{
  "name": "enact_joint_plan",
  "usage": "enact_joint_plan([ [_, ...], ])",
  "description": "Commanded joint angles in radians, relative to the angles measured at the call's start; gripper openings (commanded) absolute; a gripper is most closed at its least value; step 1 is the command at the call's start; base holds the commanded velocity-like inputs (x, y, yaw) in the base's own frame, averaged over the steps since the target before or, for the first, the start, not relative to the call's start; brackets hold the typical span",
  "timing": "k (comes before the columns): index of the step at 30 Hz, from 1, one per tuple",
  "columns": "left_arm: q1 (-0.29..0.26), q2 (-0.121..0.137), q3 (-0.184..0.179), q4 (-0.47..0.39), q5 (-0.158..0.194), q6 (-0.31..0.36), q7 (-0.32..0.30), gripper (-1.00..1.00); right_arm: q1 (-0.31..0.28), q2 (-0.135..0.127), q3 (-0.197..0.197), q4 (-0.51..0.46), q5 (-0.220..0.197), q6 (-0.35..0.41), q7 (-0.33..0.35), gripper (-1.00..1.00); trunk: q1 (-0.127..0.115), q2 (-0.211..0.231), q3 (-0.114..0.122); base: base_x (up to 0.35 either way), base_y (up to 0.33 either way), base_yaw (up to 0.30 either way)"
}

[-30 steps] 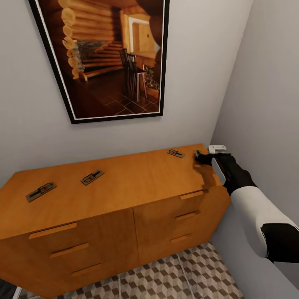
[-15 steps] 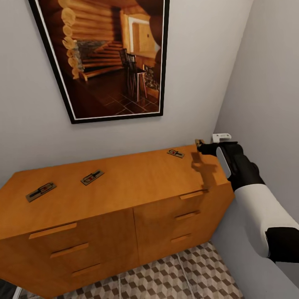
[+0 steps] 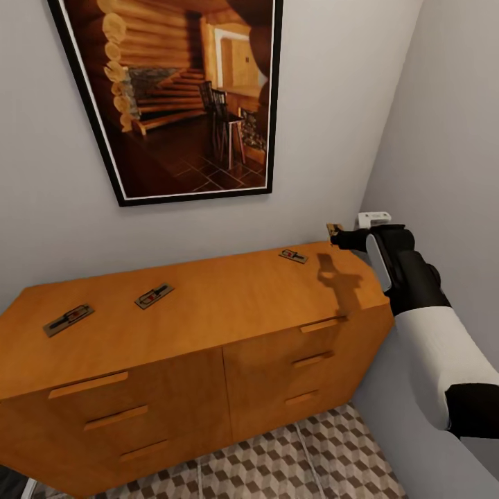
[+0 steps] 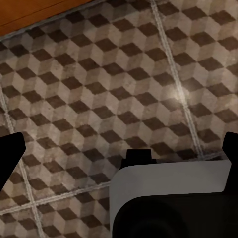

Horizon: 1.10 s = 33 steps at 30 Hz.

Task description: Take the four mousetraps from the cabinet in the bathroom and place them on the bathroom floor. Make sure all four end up on the same floor surface, and ensure that at least two of them are either under or directly next to the same bathroom sink.

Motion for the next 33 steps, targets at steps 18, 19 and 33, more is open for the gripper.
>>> enact_joint_plan([
  [18, -0.002, 0.000, -0.008, 0.004, 0.000, -0.006, 0.006, 1.00, -0.001, -0.003, 0.001, -0.029, -0.004, 0.029, -0.008, -1.00, 0.000, 0.000, -0.001, -0.229, 0.064, 0.000],
  [19, -0.002, 0.000, -0.008, 0.004, 0.000, -0.006, 0.006, 1.00, -0.001, -0.003, 0.001, -0.028, -0.004, 0.029, -0.008, -1.00, 0.000, 0.000, -0.001, -0.303, 0.089, 0.000],
  [33, -0.002, 0.001, -0.008, 0.004, 0.000, -0.006, 0.006, 1.00, -0.001, -0.003, 0.002, -0.026, -0.004, 0.027, -0.010, -1.00, 0.000, 0.000, -0.001, -0.306, 0.075, 0.000],
])
